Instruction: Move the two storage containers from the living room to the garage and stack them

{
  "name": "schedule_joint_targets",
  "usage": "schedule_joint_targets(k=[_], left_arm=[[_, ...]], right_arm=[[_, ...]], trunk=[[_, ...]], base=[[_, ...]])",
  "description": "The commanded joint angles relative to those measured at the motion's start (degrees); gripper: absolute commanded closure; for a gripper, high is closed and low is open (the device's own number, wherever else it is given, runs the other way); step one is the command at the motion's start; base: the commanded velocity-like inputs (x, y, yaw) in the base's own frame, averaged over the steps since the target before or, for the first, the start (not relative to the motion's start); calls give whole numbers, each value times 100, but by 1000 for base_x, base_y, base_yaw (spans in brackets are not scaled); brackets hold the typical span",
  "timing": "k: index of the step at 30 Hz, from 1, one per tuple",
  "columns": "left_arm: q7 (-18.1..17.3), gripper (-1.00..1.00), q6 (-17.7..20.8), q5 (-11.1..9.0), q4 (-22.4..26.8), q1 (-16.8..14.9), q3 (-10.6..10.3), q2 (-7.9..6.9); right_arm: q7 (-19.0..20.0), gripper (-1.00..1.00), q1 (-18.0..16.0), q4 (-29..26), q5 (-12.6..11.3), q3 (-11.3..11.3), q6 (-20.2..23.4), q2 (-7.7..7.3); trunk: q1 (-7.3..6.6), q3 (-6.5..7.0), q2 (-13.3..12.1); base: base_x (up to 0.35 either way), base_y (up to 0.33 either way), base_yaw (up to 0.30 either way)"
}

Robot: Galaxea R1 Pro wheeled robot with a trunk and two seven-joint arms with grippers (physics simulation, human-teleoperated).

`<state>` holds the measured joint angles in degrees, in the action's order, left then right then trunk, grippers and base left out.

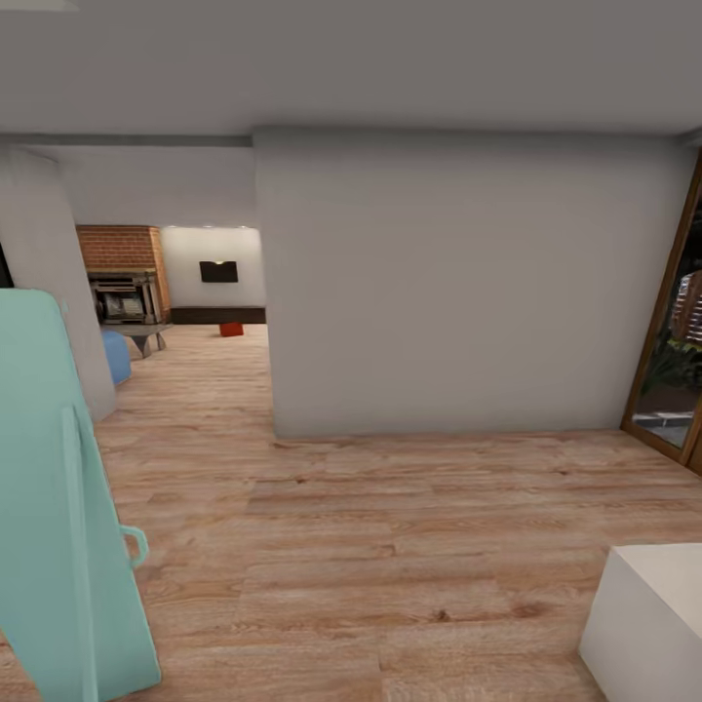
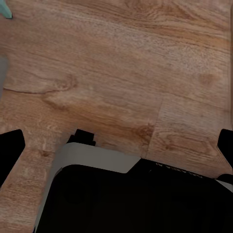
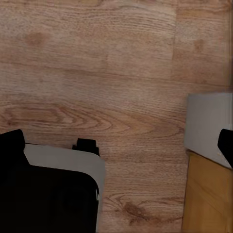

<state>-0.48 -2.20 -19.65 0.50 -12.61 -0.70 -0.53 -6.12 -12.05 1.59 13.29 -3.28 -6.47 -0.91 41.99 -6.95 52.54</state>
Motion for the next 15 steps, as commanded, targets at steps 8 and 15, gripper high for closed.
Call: schedule_joint_targets(k=[8,15], left_arm=[[-5,-100,-17,-31,-6,-5,-9,0],[-5,-100,-17,-31,-6,-5,-9,0]], right_arm=[[-44,-100,-8,17,66,-32,-30,-5],[-47,-100,-8,17,74,-17,-27,7]], trunk=[[4,-8,6],[4,-8,6]], base=[[322,0,0],[322,0,0]])
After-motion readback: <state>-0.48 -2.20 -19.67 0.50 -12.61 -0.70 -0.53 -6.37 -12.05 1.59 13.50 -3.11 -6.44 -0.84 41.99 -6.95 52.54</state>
